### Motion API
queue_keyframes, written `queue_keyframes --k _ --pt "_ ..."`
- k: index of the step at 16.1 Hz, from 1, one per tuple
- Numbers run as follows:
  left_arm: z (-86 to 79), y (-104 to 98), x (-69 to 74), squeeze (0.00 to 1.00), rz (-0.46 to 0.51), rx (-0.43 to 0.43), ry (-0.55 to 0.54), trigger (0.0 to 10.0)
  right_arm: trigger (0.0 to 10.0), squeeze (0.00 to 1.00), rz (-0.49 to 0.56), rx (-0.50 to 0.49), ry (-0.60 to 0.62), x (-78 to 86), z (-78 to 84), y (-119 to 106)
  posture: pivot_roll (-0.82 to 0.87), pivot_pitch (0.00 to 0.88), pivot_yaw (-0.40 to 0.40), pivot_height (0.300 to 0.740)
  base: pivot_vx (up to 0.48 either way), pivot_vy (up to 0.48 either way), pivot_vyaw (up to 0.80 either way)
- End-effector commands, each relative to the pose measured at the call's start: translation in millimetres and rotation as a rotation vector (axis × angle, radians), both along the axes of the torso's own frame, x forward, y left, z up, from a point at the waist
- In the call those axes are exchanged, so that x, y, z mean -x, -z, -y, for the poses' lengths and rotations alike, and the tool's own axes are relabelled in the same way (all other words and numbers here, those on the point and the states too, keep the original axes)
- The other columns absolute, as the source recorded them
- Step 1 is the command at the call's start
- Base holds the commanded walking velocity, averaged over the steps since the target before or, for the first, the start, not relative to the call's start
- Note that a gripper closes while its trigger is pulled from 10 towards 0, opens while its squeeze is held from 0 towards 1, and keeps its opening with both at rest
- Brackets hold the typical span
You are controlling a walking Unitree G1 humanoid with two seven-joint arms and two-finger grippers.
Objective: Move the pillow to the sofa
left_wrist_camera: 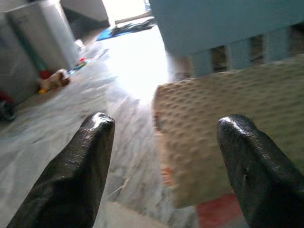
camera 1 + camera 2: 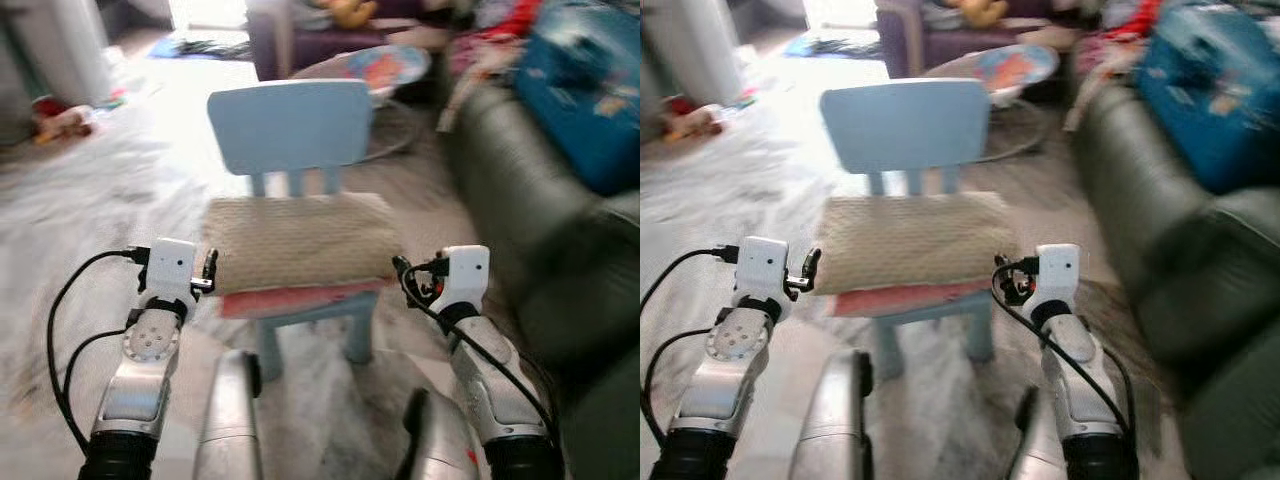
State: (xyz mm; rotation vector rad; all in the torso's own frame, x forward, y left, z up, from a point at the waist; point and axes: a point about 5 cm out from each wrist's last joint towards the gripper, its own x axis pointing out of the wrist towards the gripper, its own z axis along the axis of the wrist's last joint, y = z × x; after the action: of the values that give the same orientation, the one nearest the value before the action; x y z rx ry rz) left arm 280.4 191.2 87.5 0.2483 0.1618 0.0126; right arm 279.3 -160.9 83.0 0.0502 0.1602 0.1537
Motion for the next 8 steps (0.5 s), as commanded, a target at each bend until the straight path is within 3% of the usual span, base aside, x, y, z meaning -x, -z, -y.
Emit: queue_keyframes --k 1,8 --pt "-3.4 -3.2 -2.7 0.0 0.012 -0.003 -0.012 10.0 10.0 0.0 0.039 -0.015 -0.025 -5.1 -5.1 -8.4 -0.01 0.0 -0.039 0.535 0.285 0.0 0.59" --pt "-1.7 -3.8 -4.6 0.0 0.017 -0.001 -0.004 10.0 10.0 0.0 0.038 -0.015 -0.018 -6.0 -5.0 -7.9 -0.01 0.0 -0.041 0.535 0.313 0.0 0.0"
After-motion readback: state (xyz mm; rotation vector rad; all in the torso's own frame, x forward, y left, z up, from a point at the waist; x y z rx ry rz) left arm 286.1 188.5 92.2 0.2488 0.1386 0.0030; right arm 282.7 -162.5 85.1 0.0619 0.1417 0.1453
